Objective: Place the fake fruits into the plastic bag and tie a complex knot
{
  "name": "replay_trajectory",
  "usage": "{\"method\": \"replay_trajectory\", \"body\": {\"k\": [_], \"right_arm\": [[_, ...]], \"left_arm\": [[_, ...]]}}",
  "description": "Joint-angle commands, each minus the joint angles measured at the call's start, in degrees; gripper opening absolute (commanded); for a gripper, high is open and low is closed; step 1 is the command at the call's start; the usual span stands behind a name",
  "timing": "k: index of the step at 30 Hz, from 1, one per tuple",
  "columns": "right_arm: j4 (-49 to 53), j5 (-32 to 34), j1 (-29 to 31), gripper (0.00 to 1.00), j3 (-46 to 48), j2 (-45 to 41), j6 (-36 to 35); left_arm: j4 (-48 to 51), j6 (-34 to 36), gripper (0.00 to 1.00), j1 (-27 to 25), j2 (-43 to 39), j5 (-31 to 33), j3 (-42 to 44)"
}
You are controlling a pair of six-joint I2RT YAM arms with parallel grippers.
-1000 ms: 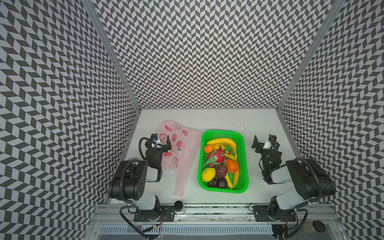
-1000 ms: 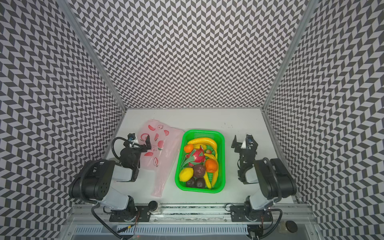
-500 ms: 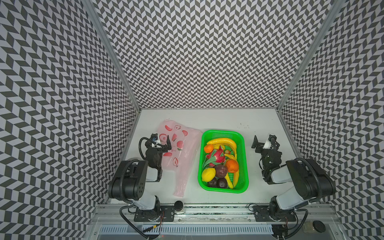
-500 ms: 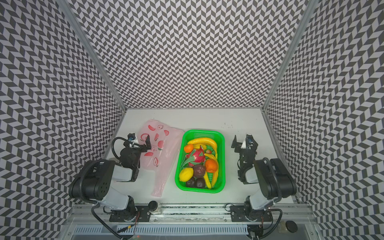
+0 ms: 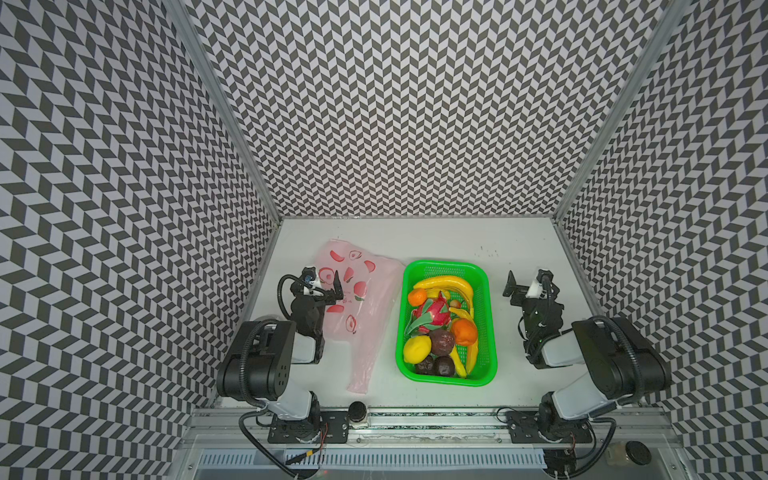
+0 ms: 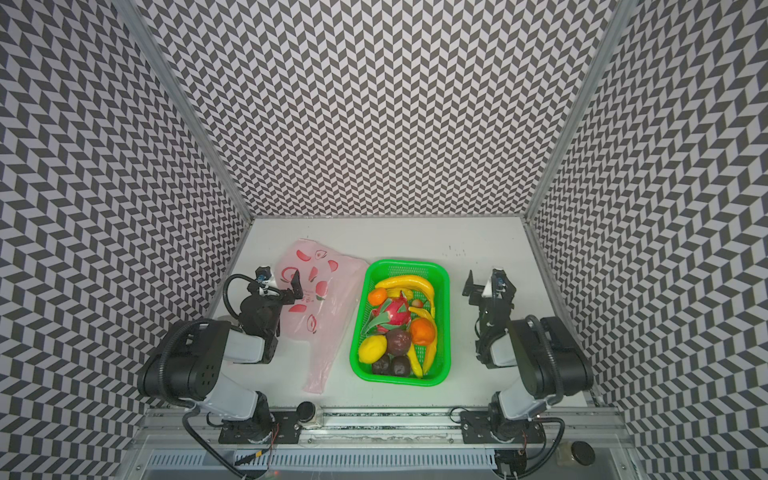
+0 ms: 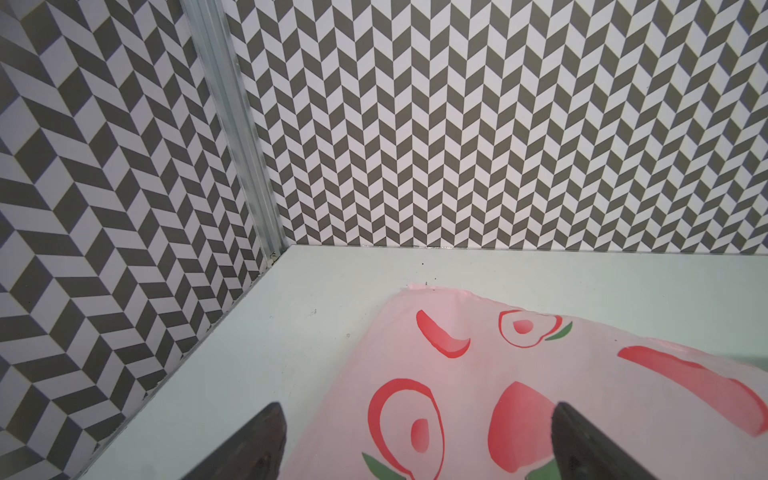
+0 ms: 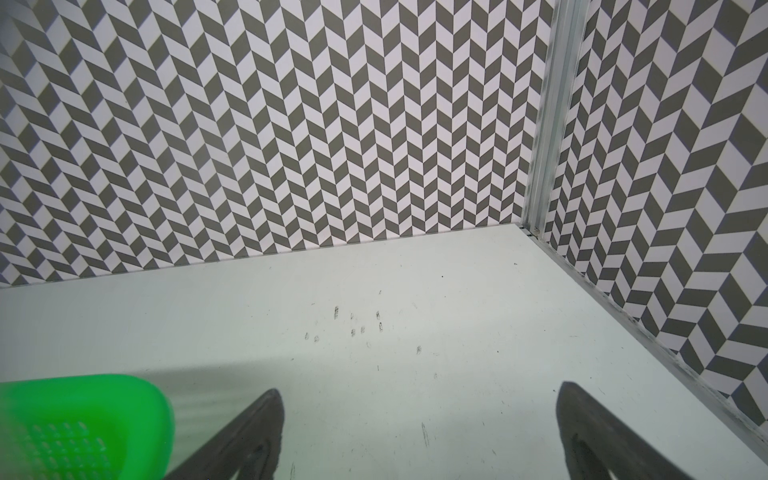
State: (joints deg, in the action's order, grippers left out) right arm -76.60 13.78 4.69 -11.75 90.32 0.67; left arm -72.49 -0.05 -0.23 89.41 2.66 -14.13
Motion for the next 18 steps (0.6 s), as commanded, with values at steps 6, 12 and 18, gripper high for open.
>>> {"method": "replay_trajectory", "body": {"k": [6, 12, 18], "right_arm": [[10.9, 3.2, -0.1, 0.99, -0.4, -16.7, 2.0], [33.7, -6.5, 0.0, 0.99, -9.7, -30.1, 9.1], [58.1, -16.1, 0.1, 0.99, -20.8, -36.2, 14.5]], "left_arm": [[9.4, -2.2, 1.0, 0.9, -15.1, -0.3, 0.8], [35.6, -19.2, 1.0, 0.7, -25.3, 2.9, -10.8], [52.3, -34.6, 1.0, 2.4, -30.8, -4.7, -19.4]]}}
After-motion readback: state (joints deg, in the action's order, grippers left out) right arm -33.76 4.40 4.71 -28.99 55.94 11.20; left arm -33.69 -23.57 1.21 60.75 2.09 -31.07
